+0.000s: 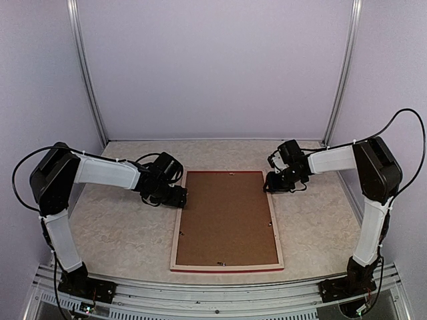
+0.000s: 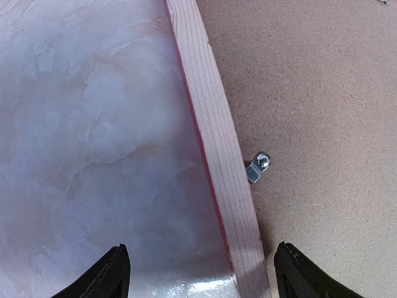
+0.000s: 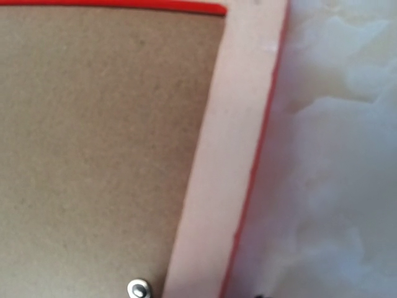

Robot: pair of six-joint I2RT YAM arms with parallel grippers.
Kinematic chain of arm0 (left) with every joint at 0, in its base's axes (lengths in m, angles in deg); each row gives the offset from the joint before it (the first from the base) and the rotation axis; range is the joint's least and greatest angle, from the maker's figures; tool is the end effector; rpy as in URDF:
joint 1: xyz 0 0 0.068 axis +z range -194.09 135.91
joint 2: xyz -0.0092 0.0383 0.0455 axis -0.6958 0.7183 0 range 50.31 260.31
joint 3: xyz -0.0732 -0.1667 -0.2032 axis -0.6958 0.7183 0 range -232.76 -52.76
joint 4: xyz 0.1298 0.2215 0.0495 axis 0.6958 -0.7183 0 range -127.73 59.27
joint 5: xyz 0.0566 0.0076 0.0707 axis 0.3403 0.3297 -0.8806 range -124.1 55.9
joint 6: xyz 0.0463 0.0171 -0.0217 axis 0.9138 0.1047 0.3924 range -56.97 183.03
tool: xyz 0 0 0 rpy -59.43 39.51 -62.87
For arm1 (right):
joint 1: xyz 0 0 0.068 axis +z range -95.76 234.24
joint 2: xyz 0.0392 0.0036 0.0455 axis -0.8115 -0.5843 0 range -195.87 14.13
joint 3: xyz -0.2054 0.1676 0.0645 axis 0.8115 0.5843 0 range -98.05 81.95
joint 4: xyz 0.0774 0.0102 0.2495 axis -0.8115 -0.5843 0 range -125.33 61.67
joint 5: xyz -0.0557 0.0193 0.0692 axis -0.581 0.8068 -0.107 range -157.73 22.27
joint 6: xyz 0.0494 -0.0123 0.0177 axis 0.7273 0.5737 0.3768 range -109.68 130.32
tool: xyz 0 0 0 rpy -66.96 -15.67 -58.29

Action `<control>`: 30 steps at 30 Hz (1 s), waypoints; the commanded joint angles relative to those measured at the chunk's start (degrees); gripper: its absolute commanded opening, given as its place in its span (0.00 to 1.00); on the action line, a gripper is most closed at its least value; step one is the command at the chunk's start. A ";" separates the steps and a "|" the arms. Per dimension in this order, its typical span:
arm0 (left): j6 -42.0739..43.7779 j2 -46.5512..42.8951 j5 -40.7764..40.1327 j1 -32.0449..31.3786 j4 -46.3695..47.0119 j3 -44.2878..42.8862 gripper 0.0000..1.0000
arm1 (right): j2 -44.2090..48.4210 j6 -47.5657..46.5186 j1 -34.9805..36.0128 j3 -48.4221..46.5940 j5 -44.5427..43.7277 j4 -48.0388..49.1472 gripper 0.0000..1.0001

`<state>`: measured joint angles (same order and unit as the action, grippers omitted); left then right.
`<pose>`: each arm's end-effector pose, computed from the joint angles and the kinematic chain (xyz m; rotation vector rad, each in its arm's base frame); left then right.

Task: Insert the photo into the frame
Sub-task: Press the fastener onto the backboard.

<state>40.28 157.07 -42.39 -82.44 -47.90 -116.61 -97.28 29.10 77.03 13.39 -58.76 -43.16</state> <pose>0.2940 -0.2261 0.1489 0.3048 2.5964 -0.1919 0.3621 0.1582 0.1445 -0.1516 2.6271 0.4633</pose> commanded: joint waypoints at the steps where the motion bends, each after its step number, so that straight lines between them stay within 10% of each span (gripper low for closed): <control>1: -0.02 -0.06 -0.98 -0.48 -0.32 0.31 0.80 | -1.03 -2.34 0.22 0.53 -0.41 -2.57 0.40; 17: 0.07 0.11 -0.97 -0.50 -0.32 0.22 0.80 | -1.74 -2.91 0.42 1.23 1.63 -1.86 0.44; 30: 0.07 -0.08 -1.11 -0.50 -0.58 0.05 0.80 | -0.29 -1.83 0.49 -0.27 -2.33 -3.30 0.27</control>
<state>40.31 157.07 -42.57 -82.46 -47.92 -116.61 -97.28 27.11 77.33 13.20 -57.71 -43.27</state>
